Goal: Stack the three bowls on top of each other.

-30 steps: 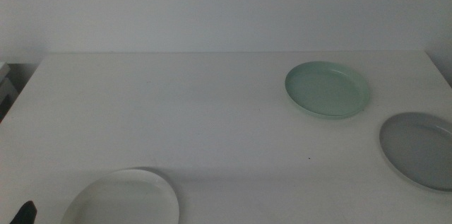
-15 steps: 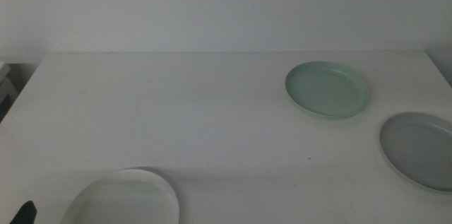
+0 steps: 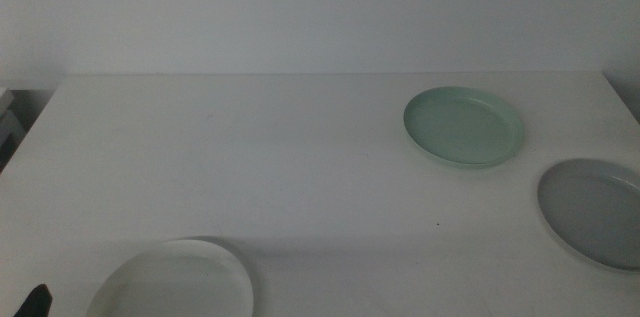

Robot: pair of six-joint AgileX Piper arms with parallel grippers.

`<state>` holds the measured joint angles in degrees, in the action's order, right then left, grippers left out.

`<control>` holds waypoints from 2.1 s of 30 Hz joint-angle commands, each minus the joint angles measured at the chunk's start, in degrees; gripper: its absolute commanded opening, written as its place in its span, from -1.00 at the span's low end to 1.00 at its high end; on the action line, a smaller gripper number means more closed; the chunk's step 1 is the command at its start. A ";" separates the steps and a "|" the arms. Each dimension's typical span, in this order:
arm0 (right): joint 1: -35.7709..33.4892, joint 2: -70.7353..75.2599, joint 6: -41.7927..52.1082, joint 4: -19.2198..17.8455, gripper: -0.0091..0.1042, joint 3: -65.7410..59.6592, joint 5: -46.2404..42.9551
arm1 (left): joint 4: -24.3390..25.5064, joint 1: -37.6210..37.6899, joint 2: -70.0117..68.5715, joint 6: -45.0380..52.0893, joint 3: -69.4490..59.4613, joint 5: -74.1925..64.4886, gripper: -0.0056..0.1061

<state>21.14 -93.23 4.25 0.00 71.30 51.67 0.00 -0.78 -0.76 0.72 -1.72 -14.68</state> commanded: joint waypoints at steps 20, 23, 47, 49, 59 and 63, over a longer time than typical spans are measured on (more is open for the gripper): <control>0.47 -16.69 1.59 0.00 -0.07 1.96 -14.13 | -0.36 0.06 -0.80 -0.72 -0.35 4.55 0.71; 0.47 -16.87 1.59 0.00 -0.29 1.90 -13.86 | -0.36 0.06 -0.80 -0.72 -0.35 4.55 0.71; -23.50 1.77 -0.14 6.27 -0.84 2.38 -4.04 | -0.36 0.06 -0.80 -0.72 -0.35 4.55 0.71; -27.82 1.26 -1.48 8.29 -0.84 2.48 -4.68 | -0.36 0.06 -0.80 -0.72 -0.35 4.55 0.71; -40.15 -6.09 -2.74 12.29 -0.84 2.48 -10.10 | -0.36 0.06 -0.80 -0.72 -0.35 4.55 0.71; -42.06 -9.27 -2.74 12.70 -0.84 2.48 -11.80 | -0.36 0.06 -0.80 -0.72 -0.35 4.55 0.71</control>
<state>-20.44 -104.43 1.43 12.05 71.86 42.32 0.00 -0.78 -0.76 0.72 -1.72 -14.68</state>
